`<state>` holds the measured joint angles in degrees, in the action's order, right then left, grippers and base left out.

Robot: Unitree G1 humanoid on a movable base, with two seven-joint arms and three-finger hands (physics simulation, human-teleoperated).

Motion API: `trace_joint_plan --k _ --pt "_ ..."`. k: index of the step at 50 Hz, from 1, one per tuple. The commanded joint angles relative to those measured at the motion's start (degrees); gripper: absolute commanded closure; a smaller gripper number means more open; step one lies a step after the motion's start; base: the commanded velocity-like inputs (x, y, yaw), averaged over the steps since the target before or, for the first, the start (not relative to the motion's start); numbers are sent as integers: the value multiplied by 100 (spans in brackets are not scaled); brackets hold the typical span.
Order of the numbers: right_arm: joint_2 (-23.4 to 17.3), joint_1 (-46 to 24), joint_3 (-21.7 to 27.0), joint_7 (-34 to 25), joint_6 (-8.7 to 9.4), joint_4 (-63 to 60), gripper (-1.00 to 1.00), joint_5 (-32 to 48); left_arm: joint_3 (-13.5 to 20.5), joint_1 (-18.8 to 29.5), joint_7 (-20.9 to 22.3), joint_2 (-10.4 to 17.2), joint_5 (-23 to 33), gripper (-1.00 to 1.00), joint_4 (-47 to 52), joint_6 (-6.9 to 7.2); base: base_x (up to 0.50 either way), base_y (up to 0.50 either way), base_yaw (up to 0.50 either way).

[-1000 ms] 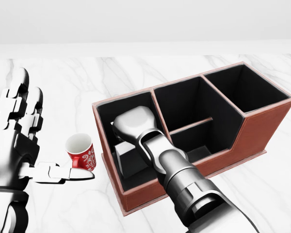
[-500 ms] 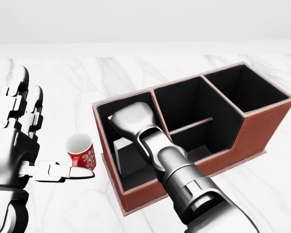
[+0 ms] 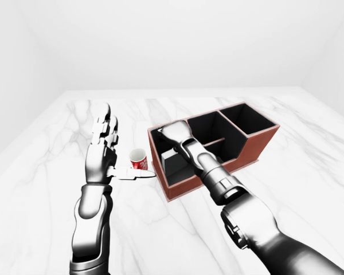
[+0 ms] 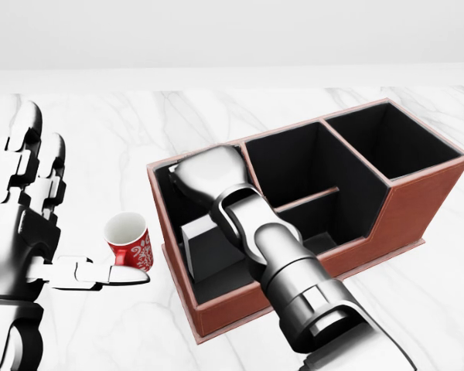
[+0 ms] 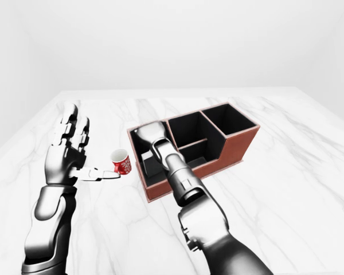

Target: Pick up the book and place it in the left compartment of the caddy.

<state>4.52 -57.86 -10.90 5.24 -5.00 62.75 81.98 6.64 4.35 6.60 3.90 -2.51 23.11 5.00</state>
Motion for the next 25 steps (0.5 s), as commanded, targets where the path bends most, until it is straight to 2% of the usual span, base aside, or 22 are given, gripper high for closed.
trace_joint_plan --k 1,7,11,12,15,16,21,22,23,25 --pt "-280 705 326 -1591 0 -2891 4 -674 59 -3 6 18 -30 -100 114 0 0 0 0" --pt "-334 1082 421 -2486 0 -4435 2 -1225 54 1 1 20 -26 -100 161 0 0 0 0" --pt "-343 1161 420 -2693 0 -4797 1 -1394 59 10 3 25 -25 -100 170 0 0 0 0" --pt "-279 1230 554 -3110 0 -5399 0 -1754 62 34 -1 31 -22 -100 182 0 0 0 0" --pt "-243 1295 604 -3486 0 -6019 -3 -2241 63 63 -1 38 -20 -100 182 0 0 0 0" --pt "-256 1323 610 -3548 0 -6211 -11 -2376 70 72 0 43 -23 -100 193 0 0 0 0" --pt "-327 1464 723 -3525 0 -6971 -13 -2924 98 100 2 68 -19 -100 229 0 0 0 0" --pt "-363 1520 709 -3547 27 -7124 -13 -3026 111 102 6 75 -20 -100 235 0 0 0 0" --pt "-316 1611 737 -3560 269 -7368 -14 -3172 133 99 11 81 -28 -100 241 0 0 0 0" --pt "-312 1693 808 -3428 633 -7758 -21 -3452 179 103 8 98 -40 -100 285 0 0 0 0"
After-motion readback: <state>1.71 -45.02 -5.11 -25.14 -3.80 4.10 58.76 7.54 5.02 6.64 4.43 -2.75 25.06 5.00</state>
